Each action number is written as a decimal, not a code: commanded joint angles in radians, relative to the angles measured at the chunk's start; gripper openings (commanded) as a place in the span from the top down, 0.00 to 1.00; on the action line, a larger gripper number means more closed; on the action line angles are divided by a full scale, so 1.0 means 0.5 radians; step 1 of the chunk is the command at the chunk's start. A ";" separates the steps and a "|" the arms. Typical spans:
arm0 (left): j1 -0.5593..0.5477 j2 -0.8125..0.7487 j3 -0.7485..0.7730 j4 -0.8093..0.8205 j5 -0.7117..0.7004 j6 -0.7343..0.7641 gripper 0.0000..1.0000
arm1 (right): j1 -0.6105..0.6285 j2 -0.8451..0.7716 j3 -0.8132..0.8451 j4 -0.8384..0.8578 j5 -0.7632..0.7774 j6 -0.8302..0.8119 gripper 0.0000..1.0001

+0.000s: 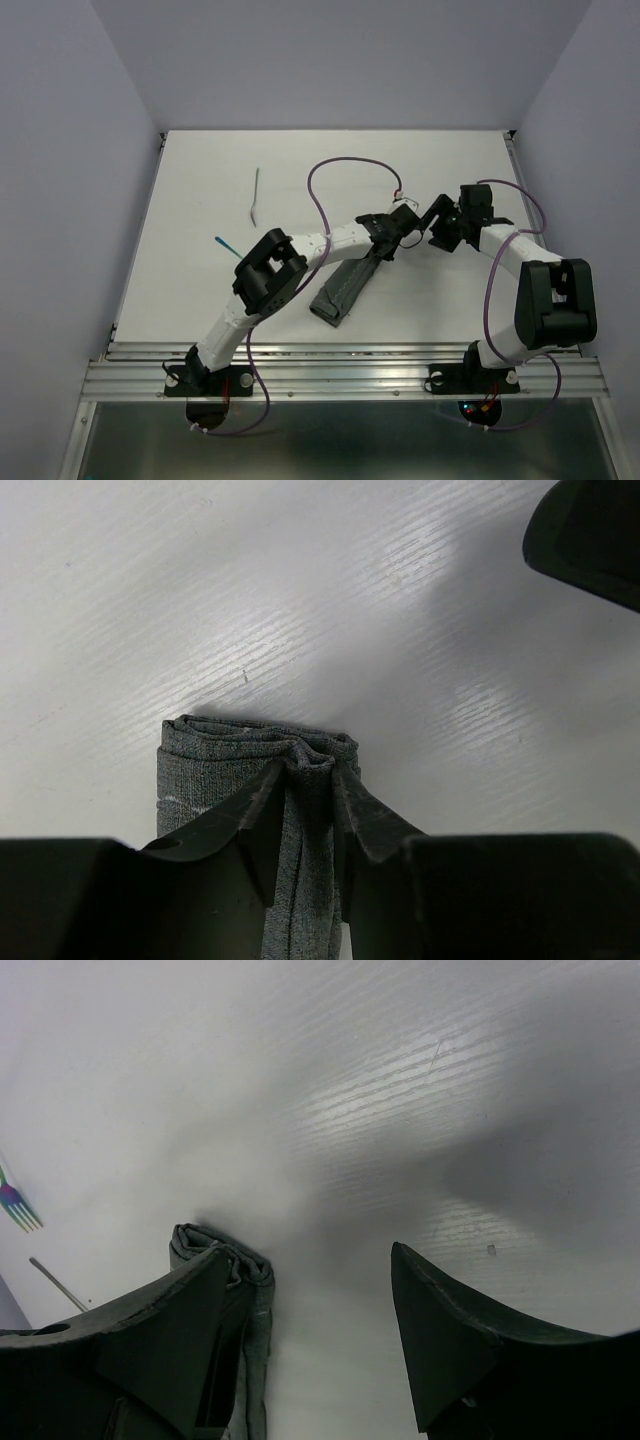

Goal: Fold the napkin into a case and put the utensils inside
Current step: Pick up the top corner of the smaller rectangle folded napkin from the center of the board.

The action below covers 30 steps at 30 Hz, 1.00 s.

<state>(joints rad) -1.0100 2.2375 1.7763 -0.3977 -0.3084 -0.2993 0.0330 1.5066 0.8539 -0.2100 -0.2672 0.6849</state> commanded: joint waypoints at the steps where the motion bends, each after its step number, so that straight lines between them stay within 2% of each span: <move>1: 0.001 -0.036 0.086 -0.033 -0.040 0.006 0.65 | -0.014 -0.007 0.026 0.006 -0.021 -0.023 0.28; 7: 0.001 -0.076 0.077 -0.021 -0.024 0.003 0.70 | -0.014 -0.010 0.029 0.003 -0.027 -0.023 0.28; 11: 0.004 -0.112 0.065 -0.008 0.003 -0.003 0.76 | -0.014 -0.019 0.029 0.003 -0.030 -0.023 0.28; 15: 0.020 -0.143 0.046 0.007 0.049 -0.006 0.88 | -0.014 -0.022 0.026 0.003 -0.033 -0.023 0.28; 18: 0.035 -0.180 0.022 0.034 0.089 -0.009 0.90 | -0.014 -0.025 0.029 0.003 -0.042 -0.035 0.28; 20: 0.044 -0.201 -0.012 0.056 0.141 -0.006 0.88 | -0.014 -0.022 0.029 -0.003 -0.061 -0.047 0.28; 24: 0.078 -0.250 -0.061 0.111 0.230 -0.006 0.70 | -0.014 -0.031 0.026 -0.010 -0.055 -0.051 0.28; 28: 0.087 -0.244 -0.074 0.108 0.246 -0.006 0.69 | -0.014 -0.022 0.029 -0.010 -0.058 -0.048 0.28; 30: 0.090 -0.247 -0.080 0.111 0.249 -0.006 0.62 | -0.014 -0.022 0.029 -0.006 -0.055 -0.048 0.28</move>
<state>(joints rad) -0.9672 2.1895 1.7447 -0.3637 -0.1970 -0.3008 0.0330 1.5066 0.8539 -0.2108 -0.2863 0.6765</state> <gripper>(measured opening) 0.335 0.716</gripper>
